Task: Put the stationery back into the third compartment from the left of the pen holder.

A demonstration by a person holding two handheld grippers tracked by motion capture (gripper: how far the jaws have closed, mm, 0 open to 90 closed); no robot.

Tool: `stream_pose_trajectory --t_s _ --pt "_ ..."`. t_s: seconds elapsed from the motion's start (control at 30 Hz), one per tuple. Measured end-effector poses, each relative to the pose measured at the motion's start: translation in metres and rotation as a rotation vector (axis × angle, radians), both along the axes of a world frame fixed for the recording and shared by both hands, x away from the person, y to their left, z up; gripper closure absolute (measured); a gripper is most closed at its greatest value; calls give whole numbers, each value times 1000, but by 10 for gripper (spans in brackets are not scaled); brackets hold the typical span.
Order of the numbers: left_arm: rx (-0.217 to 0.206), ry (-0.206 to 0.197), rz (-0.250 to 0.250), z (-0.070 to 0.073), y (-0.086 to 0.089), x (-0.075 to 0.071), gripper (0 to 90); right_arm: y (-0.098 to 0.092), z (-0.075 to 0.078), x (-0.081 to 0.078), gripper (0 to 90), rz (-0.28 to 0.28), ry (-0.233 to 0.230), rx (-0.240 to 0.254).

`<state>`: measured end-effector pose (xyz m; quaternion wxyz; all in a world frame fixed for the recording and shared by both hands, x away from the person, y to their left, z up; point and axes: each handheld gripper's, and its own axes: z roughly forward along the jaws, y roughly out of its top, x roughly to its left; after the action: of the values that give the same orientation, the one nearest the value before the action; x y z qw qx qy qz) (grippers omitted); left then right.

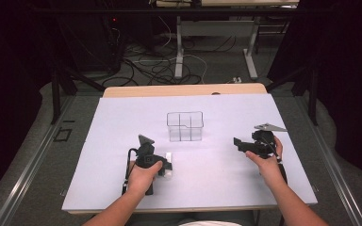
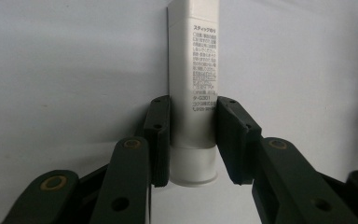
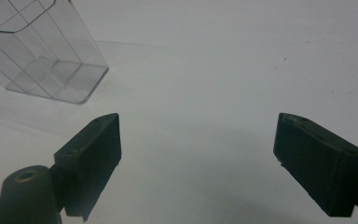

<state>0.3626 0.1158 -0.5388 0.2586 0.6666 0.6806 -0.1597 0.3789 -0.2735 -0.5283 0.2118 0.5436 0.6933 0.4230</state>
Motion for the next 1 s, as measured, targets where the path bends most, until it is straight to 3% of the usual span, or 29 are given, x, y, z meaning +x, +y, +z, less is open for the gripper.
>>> stream_pose_trajectory --t_s 0.03,0.07,0.13,0.23,0.43,0.53,0.77,1.0 --pt "0 1 -5 0 0 1 673 0 0 0 143 -2 2 1" --pt "13 7 -49 0 3 2 674 0 0 0 144 -2 4 1" --pt "1 16 -14 1 0 3 675 0 -1 0 144 -2 6 2" --pt "10 27 -59 2 3 6 675 0 -1 0 144 -4 7 1" --pt "9 40 -88 5 2 9 675 0 -1 1 146 2 8 4" --pt "23 24 -133 6 3 11 675 0 -1 1 146 11 14 11" --pt "45 -14 -185 20 4 16 675 2 -1 1 148 36 7 -7" --pt "113 -110 -311 37 0 20 675 8 1 0 154 76 -2 -41"
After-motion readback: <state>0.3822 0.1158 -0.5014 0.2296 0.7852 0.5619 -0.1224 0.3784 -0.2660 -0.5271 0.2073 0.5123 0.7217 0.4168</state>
